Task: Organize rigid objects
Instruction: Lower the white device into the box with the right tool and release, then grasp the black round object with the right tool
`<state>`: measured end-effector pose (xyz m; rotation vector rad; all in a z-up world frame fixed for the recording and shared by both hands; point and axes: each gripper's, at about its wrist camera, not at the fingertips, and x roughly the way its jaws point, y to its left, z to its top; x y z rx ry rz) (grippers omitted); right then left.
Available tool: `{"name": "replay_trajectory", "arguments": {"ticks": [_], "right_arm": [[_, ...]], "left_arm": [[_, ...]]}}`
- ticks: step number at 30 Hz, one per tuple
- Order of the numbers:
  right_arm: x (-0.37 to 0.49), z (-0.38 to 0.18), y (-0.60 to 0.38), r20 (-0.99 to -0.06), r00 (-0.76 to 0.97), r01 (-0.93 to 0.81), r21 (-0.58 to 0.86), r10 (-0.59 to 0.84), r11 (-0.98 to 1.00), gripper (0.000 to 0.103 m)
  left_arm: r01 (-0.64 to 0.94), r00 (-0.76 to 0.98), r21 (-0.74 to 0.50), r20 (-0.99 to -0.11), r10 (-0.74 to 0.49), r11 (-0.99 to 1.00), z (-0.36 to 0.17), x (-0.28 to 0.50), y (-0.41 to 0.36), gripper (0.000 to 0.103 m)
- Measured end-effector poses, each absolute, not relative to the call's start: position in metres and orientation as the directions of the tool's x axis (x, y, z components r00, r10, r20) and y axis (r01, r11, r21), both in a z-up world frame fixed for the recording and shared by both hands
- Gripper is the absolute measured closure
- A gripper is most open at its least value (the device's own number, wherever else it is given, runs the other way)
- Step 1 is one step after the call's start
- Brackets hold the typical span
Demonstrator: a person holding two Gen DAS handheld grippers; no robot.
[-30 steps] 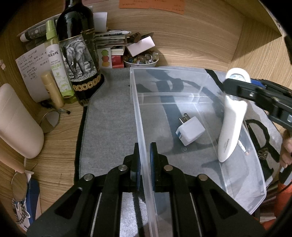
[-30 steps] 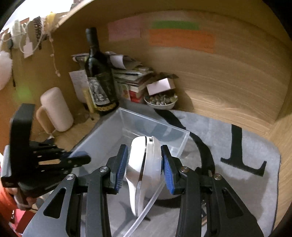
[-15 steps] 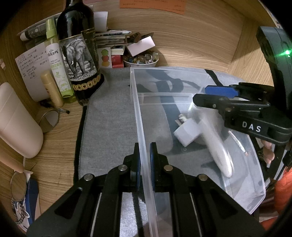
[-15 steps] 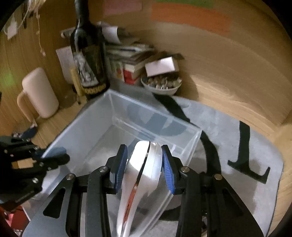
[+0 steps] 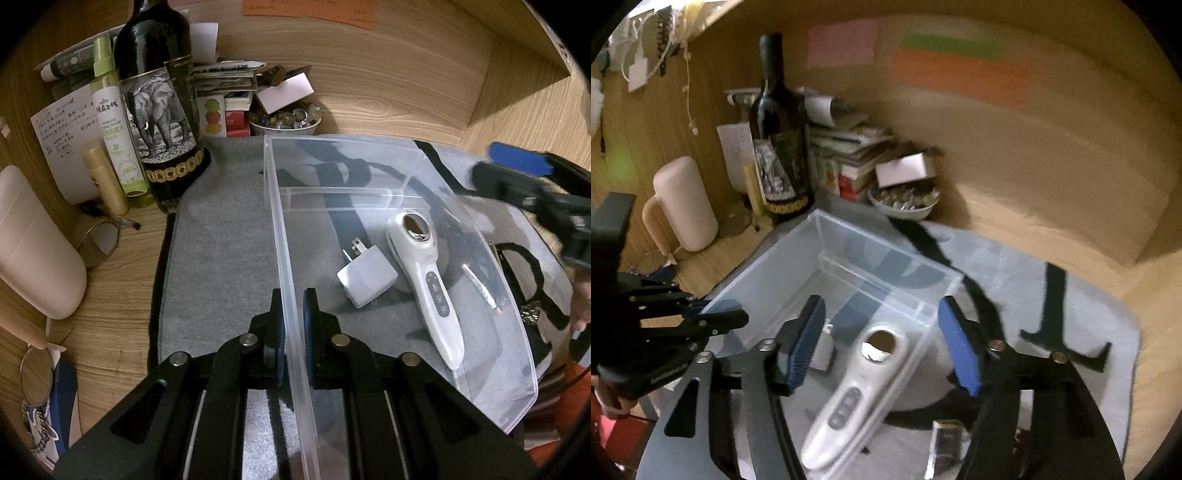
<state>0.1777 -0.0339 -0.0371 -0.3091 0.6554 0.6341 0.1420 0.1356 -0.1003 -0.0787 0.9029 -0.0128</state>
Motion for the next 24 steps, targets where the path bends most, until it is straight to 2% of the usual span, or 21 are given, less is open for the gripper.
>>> {"name": "replay_trajectory", "arguments": {"ticks": [6,17,24], "right_arm": [[0.164,-0.024,-0.070,-0.615,0.671,-0.574,-0.077,0.414,0.816,0.022],[0.148,-0.047,-0.143,-0.657,0.708,-0.420,-0.098,0.259,0.902,0.022],[0.136,-0.083,-0.177,-0.729,0.648,-0.349,-0.025,0.222,0.937,0.022]], "left_arm": [[-0.018,0.619,-0.062,-0.785,-0.038,0.998,-0.100,0.143,0.134,0.095],[-0.020,0.620,-0.048,-0.784,-0.025,0.999,-0.101,0.142,0.133,0.095],[-0.018,0.615,-0.045,-0.788,-0.024,0.999,-0.103,0.142,0.134,0.095]]}}
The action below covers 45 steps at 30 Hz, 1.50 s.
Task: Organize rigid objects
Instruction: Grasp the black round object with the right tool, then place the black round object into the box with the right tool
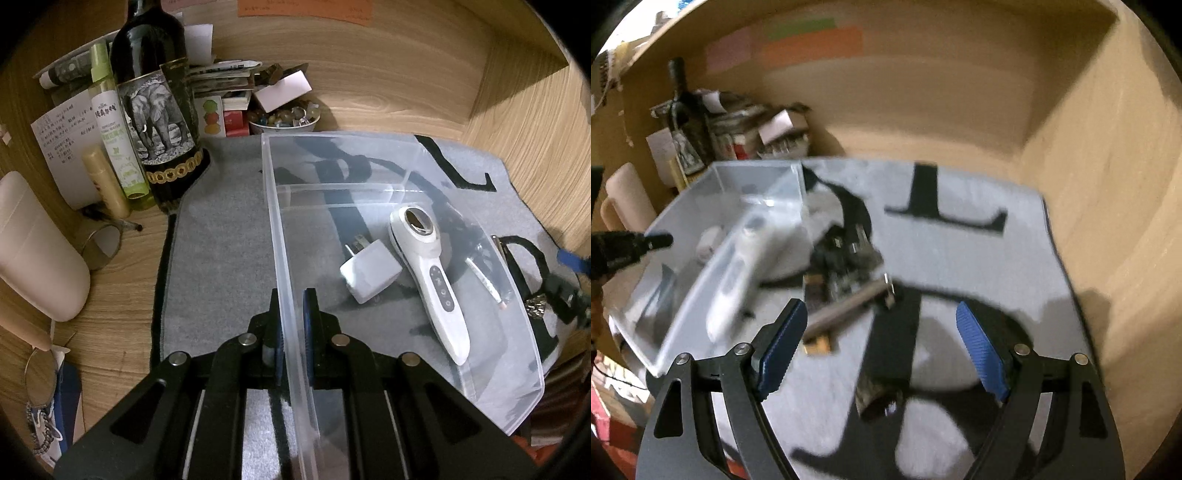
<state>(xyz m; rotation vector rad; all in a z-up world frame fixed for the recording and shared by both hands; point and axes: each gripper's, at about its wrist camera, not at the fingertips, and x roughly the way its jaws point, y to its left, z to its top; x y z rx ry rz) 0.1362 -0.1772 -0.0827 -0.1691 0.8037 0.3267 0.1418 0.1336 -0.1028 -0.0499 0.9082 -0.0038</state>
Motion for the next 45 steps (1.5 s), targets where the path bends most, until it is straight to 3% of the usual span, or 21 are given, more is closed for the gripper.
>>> {"name": "replay_trajectory", "arguments": {"ticks": [8,10,12,17,27,45], "right_arm": [[0.123,-0.121,-0.190,-0.783,0.585,-0.317,0.016,0.209,0.948,0.023],[0.122,-0.125,-0.191,-0.788,0.579,-0.316,0.023,0.211,0.949,0.030],[0.121,-0.128,-0.190,-0.793,0.565,-0.329,0.035,0.226,0.944,0.049],[0.119,-0.128,-0.192,-0.786,0.569,-0.342,0.044,0.244,0.939,0.072],[0.125,-0.110,-0.187,-0.751,0.609,-0.347,0.037,0.255,0.937,0.072],[0.146,-0.034,-0.124,-0.593,0.715,-0.500,-0.061,0.372,0.864,0.072]], "left_arm": [[-0.019,0.612,-0.043,-0.790,-0.022,0.999,-0.105,0.141,0.134,0.095],[-0.019,0.613,-0.044,-0.790,-0.023,0.999,-0.105,0.140,0.134,0.095],[-0.018,0.613,-0.043,-0.790,-0.023,0.999,-0.105,0.141,0.134,0.095],[-0.020,0.613,-0.046,-0.790,-0.024,0.999,-0.105,0.141,0.134,0.095],[-0.020,0.613,-0.046,-0.790,-0.024,0.999,-0.106,0.140,0.133,0.095],[-0.023,0.610,-0.057,-0.792,-0.031,0.998,-0.105,0.141,0.131,0.095]]}}
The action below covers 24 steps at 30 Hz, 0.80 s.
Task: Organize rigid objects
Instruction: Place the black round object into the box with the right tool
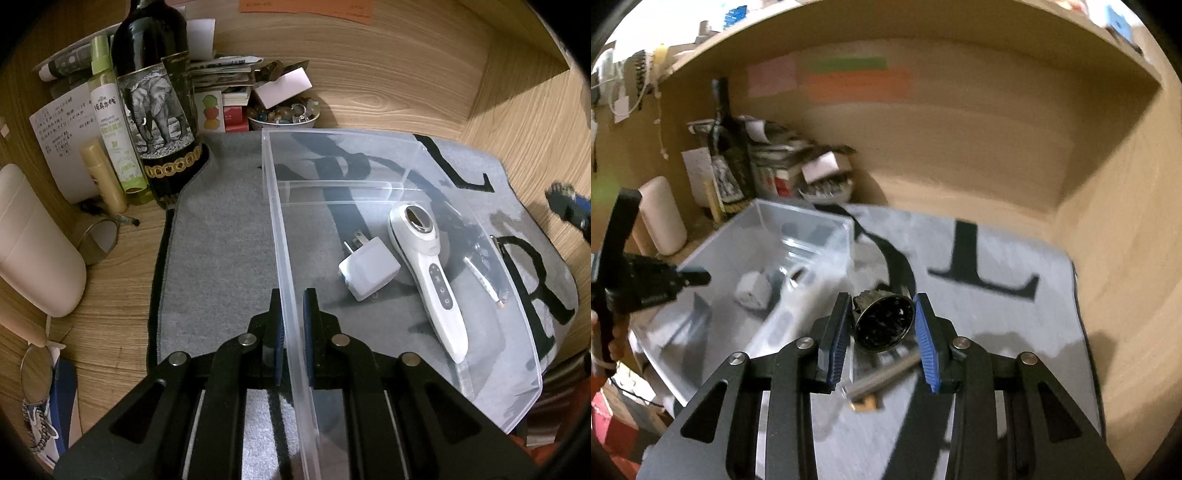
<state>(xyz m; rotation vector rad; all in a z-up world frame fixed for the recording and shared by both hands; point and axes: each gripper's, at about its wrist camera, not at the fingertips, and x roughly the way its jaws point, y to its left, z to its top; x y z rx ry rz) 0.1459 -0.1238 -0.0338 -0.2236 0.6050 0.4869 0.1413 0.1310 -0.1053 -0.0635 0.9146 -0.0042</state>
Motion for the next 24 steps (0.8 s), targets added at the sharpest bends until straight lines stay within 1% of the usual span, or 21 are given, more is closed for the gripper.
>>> {"name": "replay_trajectory", "arguments": {"ticks": [6,11,18,24], "right_arm": [[0.152,-0.022,-0.096,-0.566,0.698,-0.567,-0.063,0.439,0.821,0.072],[0.160,-0.024,-0.070,-0.578,0.662,-0.615,-0.055,0.478,0.786,0.072],[0.174,-0.035,-0.036,-0.624,0.596,-0.671,-0.041,0.505,0.741,0.072],[0.193,-0.056,-0.017,-0.701,0.510,-0.699,0.001,0.499,0.715,0.072]], "left_arm": [[-0.023,0.607,-0.059,-0.794,-0.033,0.998,-0.105,0.142,0.131,0.095],[-0.023,0.608,-0.061,-0.793,-0.034,0.998,-0.105,0.142,0.132,0.095],[-0.023,0.608,-0.065,-0.793,-0.037,0.998,-0.105,0.142,0.133,0.095],[-0.023,0.609,-0.067,-0.793,-0.039,0.998,-0.105,0.141,0.133,0.095]]}}
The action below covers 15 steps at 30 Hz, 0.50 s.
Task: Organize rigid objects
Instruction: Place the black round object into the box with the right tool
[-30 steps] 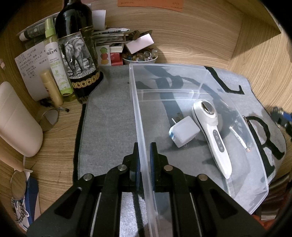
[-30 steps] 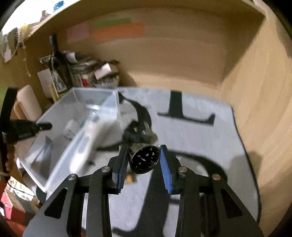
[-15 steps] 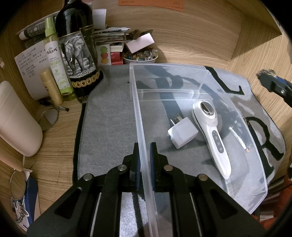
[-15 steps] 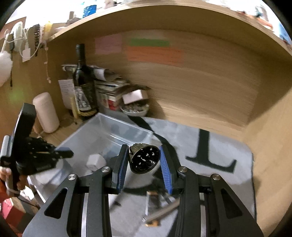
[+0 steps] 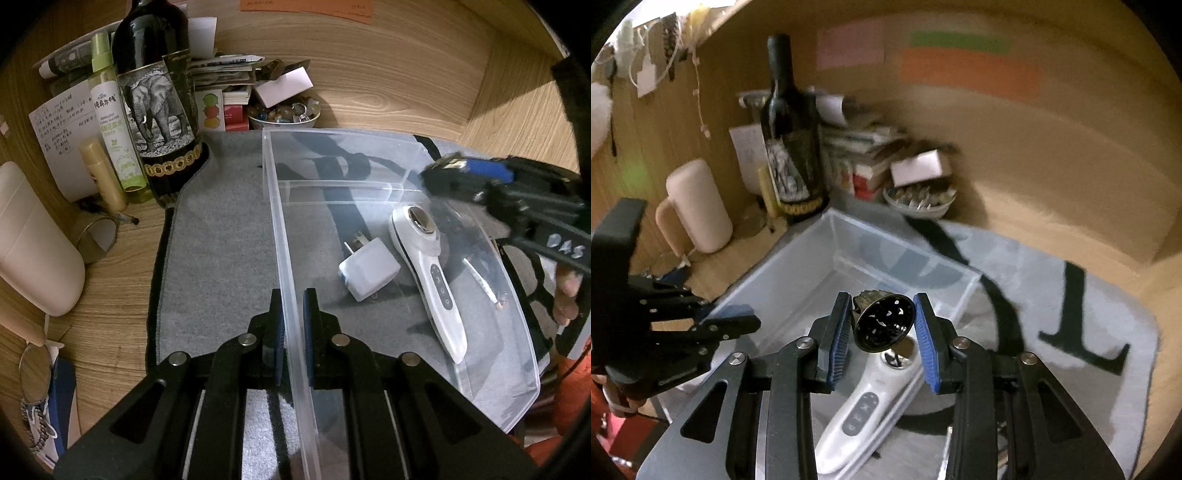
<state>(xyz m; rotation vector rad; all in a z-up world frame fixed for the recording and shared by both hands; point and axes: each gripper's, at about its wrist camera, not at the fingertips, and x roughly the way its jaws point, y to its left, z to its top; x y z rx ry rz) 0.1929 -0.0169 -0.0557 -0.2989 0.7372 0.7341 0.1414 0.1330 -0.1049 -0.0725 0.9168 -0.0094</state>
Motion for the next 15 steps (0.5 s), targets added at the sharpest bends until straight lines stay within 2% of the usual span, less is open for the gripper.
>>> {"name": "replay_trajectory", "arguments": {"ticks": [13,14,15], "right_arm": [[0.198,-0.081,0.008,-0.788,0.421,-0.750,-0.024,0.449,0.661,0.072],[0.198,-0.081,0.009,-0.789,0.419,-0.751,-0.024,0.449,0.659,0.070],[0.198,-0.080,0.009,-0.789,0.419,-0.753,-0.025,0.450,0.657,0.064]], "left_arm": [[-0.023,0.608,-0.068,-0.793,-0.040,0.997,-0.105,0.141,0.132,0.095],[-0.023,0.608,-0.067,-0.793,-0.039,0.998,-0.105,0.141,0.132,0.095],[-0.022,0.608,-0.066,-0.793,-0.039,0.998,-0.105,0.141,0.131,0.095]]}}
